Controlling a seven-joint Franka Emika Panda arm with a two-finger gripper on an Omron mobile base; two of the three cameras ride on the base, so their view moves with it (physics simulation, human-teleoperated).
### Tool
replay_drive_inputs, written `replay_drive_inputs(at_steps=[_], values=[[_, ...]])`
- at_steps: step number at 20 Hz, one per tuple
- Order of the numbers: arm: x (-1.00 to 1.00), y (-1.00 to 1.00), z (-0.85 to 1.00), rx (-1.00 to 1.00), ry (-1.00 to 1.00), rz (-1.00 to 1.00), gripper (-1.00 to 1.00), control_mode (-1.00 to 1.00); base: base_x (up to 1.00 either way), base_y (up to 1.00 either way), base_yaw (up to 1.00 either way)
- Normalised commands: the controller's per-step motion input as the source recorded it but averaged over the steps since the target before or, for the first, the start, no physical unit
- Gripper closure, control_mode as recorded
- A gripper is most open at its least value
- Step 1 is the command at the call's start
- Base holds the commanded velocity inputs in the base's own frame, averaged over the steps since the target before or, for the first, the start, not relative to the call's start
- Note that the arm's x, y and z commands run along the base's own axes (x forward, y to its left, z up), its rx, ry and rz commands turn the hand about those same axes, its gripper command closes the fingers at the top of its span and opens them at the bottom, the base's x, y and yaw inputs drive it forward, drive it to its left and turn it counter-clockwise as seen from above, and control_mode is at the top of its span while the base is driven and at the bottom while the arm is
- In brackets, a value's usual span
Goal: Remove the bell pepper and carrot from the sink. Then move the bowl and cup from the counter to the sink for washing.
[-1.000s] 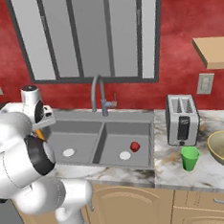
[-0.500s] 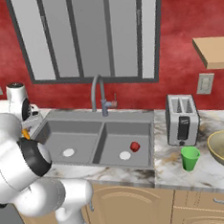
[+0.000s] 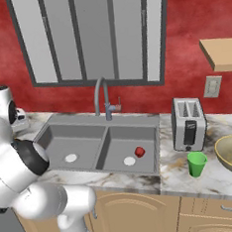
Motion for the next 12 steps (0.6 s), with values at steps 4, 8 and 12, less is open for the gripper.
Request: replay_drive_inputs(at_steps=[4, 8, 12], values=[[-0.13, 0.52, 0.00, 0.00, 0.00, 0.00, 1.00, -1.00, 0.00, 0.00, 0.00], [-0.06, 0.55, -0.01, 0.00, 0.00, 0.00, 1.00, -1.00, 0.00, 0.00, 0.00], [-0.08, 0.48, -0.12, -0.01, -0.04, -0.01, 1.00, -1.00, 0.00, 0.00, 0.00]])
